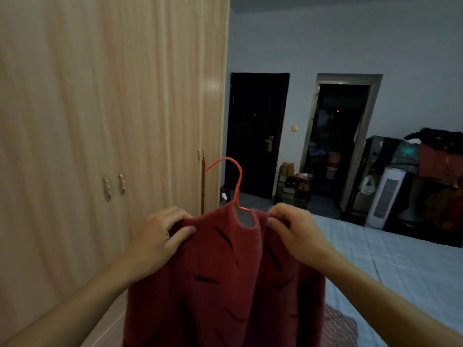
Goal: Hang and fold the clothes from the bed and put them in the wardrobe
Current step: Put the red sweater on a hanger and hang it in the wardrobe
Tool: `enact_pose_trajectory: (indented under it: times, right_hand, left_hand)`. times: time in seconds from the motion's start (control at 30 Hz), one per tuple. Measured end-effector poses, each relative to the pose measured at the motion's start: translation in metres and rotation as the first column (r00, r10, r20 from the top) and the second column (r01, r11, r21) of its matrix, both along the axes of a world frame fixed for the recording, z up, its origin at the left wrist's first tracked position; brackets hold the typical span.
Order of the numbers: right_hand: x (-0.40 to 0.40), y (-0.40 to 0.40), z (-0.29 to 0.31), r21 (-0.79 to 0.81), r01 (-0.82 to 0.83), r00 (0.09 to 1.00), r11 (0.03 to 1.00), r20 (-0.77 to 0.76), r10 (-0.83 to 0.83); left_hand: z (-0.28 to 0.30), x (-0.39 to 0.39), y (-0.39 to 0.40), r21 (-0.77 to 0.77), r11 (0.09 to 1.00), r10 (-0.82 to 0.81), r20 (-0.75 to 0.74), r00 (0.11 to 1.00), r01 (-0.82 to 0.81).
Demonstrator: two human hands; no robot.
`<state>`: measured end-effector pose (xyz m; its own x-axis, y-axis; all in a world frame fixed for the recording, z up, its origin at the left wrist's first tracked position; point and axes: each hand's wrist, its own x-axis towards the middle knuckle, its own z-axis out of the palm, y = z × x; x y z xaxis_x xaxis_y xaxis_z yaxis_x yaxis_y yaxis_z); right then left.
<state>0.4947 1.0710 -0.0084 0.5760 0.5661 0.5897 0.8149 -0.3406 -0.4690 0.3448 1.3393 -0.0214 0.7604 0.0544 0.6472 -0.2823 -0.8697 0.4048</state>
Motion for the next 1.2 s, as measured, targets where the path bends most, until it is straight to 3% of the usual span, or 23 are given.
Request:
enact_pose_trajectory:
  times: [0.33, 0.57, 0.8, 1.07, 1.2]
  right_hand:
    - [0.013, 0.053, 0.008, 0.142, -0.061, 0.997, 0.988, -0.033, 0.066]
    - [0.022, 0.121, -0.001, 0.215, -0.251, 0.963, 0.944, -0.045, 0.266]
    - [-0.009, 0.207, -0.004, 0.199, -0.480, 0.868, 0.854, -0.034, 0.496]
    - [-0.087, 0.313, -0.001, 0.045, -0.699, 0.715, 0.714, 0.007, 0.699]
    - [-0.154, 0.373, -0.007, 0.029, -0.769, 0.638, 0.638, -0.024, 0.770]
  left_hand:
    - [0.010, -0.064, 0.077, 0.127, 0.965, 0.246, -0.131, 0.960, -0.230]
    - [0.019, -0.082, 0.072, 0.156, 0.914, 0.379, -0.001, 0.926, -0.374]
    - [0.028, -0.146, 0.088, 0.174, 0.786, 0.584, 0.106, 0.805, -0.593]
    - [0.028, -0.263, 0.131, 0.091, 0.529, 0.804, 0.266, 0.533, -0.844]
    - [0.021, -0.336, 0.163, 0.110, 0.491, 0.833, 0.232, 0.502, -0.864]
